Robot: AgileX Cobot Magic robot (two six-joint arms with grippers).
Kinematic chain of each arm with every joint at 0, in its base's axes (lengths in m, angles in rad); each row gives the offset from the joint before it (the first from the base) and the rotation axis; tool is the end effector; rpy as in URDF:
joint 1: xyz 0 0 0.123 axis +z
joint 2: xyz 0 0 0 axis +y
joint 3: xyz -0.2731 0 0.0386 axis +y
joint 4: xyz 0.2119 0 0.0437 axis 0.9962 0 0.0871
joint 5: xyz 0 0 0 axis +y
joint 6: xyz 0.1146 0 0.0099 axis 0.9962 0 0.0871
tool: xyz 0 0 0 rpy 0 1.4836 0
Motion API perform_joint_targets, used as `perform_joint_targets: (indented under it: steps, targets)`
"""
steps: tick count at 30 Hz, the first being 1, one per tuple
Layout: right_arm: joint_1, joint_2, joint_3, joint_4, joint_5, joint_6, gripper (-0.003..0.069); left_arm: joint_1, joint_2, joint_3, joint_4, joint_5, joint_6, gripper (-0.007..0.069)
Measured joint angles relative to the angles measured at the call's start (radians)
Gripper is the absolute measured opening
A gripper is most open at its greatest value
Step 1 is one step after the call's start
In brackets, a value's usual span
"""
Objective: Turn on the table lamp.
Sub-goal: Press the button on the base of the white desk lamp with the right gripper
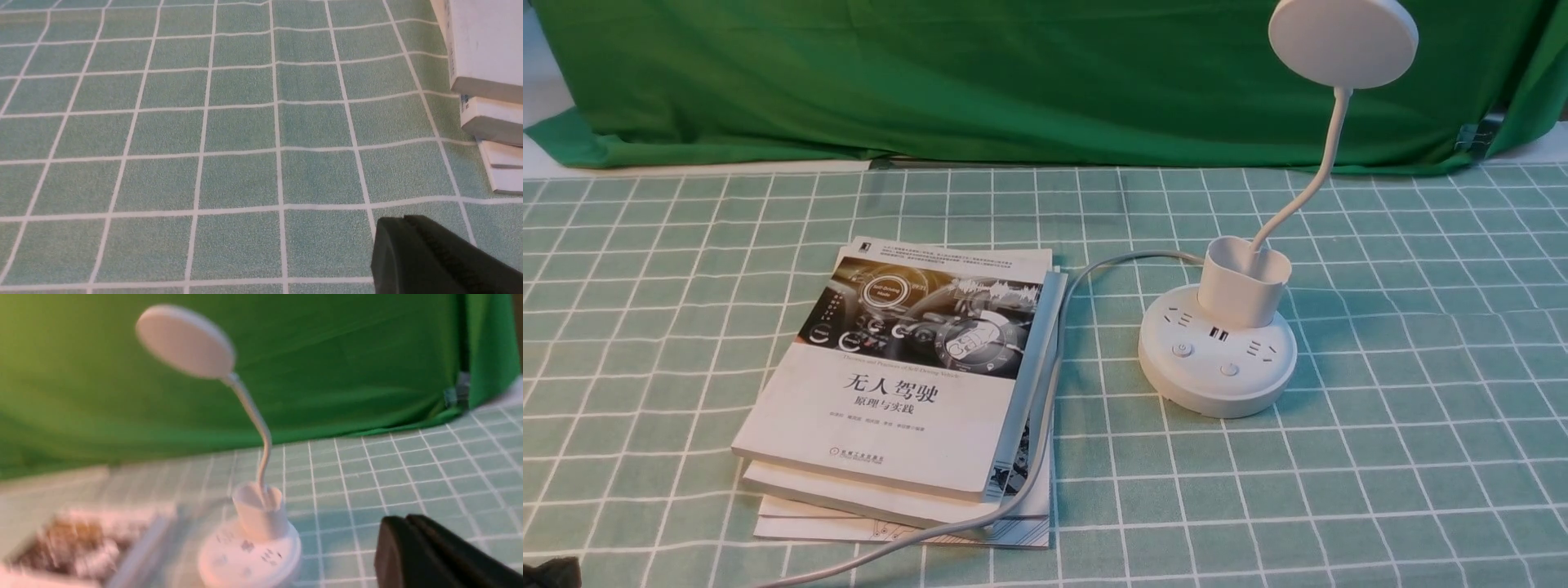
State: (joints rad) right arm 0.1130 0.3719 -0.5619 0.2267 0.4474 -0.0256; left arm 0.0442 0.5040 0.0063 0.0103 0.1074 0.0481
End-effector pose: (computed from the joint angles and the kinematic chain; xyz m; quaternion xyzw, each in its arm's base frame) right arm 0.0707 0.0193 0.3228 -0.0063 0.7611 0.1310 0.6352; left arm 0.0848 0.0039 0.1650 0.0059 0.8677 0.0259 0.4963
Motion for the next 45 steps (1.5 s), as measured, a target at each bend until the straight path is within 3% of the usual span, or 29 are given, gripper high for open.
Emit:
perform_joint_targets:
  steps: [5,11,18,26,45]
  targets:
    - [0.043,0.275,-0.26,0.002,0.263,-0.235,0.0027,0.0,0.015,0.0,0.003,-0.011,0.002,0.0021]
    - [0.087,0.551,-0.361,0.007,0.428,-0.304,0.0027,0.0,0.017,0.0,0.007,-0.037,0.002,0.0021]
    - [0.168,0.799,-0.364,0.006,0.411,-0.321,0.0027,0.0,0.017,0.0,0.007,-0.04,0.002,0.0021]
    - [0.277,0.869,-0.364,0.008,0.285,-0.33,0.0027,0.0,0.017,0.0,0.008,-0.04,0.002,0.0021]
    - [0.285,0.906,-0.364,0.008,0.226,-0.308,0.0027,0.0,0.017,0.0,0.009,-0.04,0.002,0.0021]
